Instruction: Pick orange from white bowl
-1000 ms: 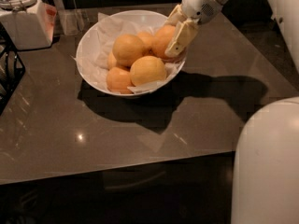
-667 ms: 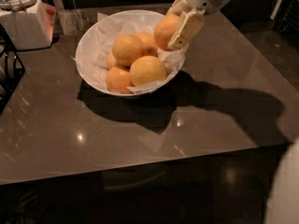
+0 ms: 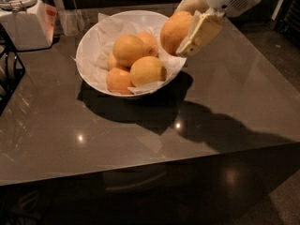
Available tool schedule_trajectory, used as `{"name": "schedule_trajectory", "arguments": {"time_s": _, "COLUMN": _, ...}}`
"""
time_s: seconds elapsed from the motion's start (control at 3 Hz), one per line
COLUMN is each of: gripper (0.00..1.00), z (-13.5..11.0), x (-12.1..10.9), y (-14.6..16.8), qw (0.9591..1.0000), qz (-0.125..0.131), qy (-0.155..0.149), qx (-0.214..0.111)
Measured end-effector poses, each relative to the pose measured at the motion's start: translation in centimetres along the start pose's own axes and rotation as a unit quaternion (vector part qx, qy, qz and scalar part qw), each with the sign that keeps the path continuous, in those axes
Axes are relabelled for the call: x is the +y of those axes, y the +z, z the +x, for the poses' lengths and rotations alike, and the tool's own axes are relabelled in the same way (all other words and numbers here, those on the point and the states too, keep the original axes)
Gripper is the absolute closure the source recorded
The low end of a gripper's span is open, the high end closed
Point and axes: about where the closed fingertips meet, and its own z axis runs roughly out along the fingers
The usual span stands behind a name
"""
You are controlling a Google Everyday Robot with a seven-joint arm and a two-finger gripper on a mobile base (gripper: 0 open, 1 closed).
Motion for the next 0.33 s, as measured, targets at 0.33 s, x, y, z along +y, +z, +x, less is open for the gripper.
{"name": "schedule_trajectory", "arguments": {"time_s": 0.33, "gripper": 1.00, "z": 0.49, "x": 0.59, "y": 0.30, "qw": 1.0000, "qz": -0.002, "qy": 0.004, "qx": 0.005}}
